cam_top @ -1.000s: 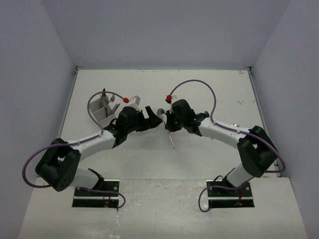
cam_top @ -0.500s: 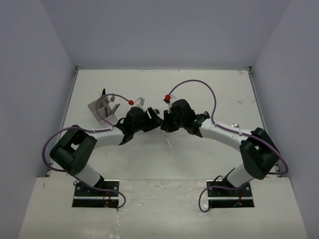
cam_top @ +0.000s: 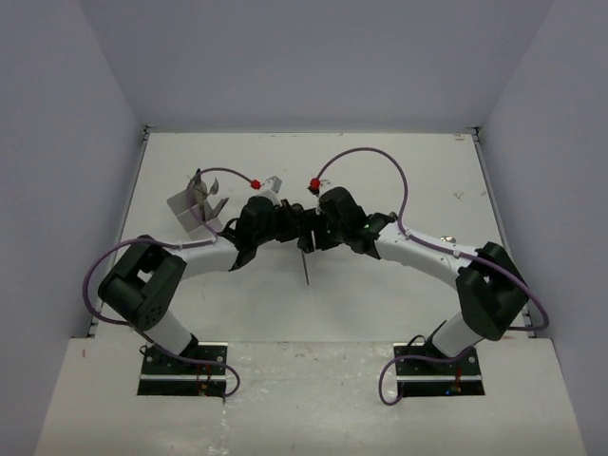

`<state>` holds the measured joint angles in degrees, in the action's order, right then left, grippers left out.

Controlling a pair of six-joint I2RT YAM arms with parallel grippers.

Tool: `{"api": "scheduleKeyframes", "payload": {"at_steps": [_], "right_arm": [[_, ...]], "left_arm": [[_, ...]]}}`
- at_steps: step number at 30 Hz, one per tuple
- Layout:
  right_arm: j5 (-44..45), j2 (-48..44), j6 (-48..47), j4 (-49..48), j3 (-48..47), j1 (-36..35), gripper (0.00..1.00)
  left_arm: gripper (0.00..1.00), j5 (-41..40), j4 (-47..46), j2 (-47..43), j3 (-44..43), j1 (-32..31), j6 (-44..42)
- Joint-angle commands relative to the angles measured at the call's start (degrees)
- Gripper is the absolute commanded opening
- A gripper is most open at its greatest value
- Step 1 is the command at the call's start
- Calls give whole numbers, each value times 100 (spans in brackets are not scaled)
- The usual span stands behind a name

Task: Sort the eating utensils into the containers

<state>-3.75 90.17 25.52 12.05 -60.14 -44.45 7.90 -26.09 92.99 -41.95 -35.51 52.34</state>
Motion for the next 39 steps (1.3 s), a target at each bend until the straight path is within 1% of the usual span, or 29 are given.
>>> {"api": "scheduleKeyframes", "payload": {"at_steps": [1, 2, 4, 6, 7, 8, 11, 12, 14, 15, 17, 18, 19, 20, 23, 24, 26, 28, 32, 34, 35, 37, 38, 39], "right_arm": [[366, -245, 137, -230, -332, -11, 79], [366, -402, 164, -230, -280, -11, 99], [612, -518, 164, -247, -218, -3, 99], [857, -632, 164, -274, -121, 15, 99], [884, -658, 138, -291, -51, 41, 99], [893, -693, 138, -326, -24, 93, 99], [832, -703, 190, -362, 90, 199, 99], [858, -694, 216, -362, 116, 260, 99], [841, -711, 234, -362, 187, 392, 99], [832, -772, 243, -362, 222, 436, 99], [814, -834, 234, -362, 318, 603, 99], [823, -869, 234, -362, 353, 665, 99], [771, -957, 234, -353, 423, 735, 99], [744, -1001, 234, -327, 450, 884, 99], [779, -1203, 226, -239, 617, 1182, 99], [797, -1256, 208, -221, 661, 1245, 99], [910, -1353, 182, -160, 767, 1420, 99], [999, -1379, 129, -72, 811, 1517, 99], [1210, -1476, 146, -45, 925, 1868, 99], [1087, -1459, 278, 50, 969, 2149, 99], [1104, -1380, 357, 138, 960, 2238, 99], [1174, -1248, 506, 480, 916, 2387, 99], [1270, -1074, 629, 621, 890, 2501, 99], [1480, -976, 682, 762, 803, 2537, 99]], "left_arm": [[0, 19, 258, -658, -330, 69, -1387], [0, -190, 375, -781, -383, 122, -1741], [0, -480, 804, -1194, -524, 368, -2749], [0, -299, 929, -1607, -524, 842, -3376], [0, -11, 982, -1748, -516, 1018, -3814], [0, 253, 1035, -1984, -524, 1324, -4062], [0, 606, 1341, -2441, -472, 1459, -5230], [0, 616, 1386, -2565, -306, 1468, -5938], [0, 642, 1168, -2872, 141, 1494, -6575], [0, 608, 1106, -2944, 222, 1520, -6979], [0, 931, 1333, -3058, 267, 1660, -7315], [0, 1141, 1482, -3059, 249, 1852, -7656], [0, 1422, 1692, -3050, 249, 1950, -7781], [0, 1459, 1695, -3041, 336, 2108, -7861], [0, 1425, 1362, -3006, 687, 2407, -8142], [0, 1451, 1108, -2997, 741, 2486, -8160], [0, 1915, 1018, -2866, 794, 2723, -8178], [0, 2145, 948, -2639, 794, 2838, -8196], [0, 2067, 807, -2163, 733, 3076, -7959], [1, 1944, 833, -2066, 698, 3085, -7906], [4, 1917, 877, -2083, 715, 3085, -7888], [18, 1821, 930, -2197, 732, 3085, -7835], [28, 1785, 991, -2258, 759, 3085, -7766], [46, 1750, 1000, -2302, 776, 3085, -7747]]}}
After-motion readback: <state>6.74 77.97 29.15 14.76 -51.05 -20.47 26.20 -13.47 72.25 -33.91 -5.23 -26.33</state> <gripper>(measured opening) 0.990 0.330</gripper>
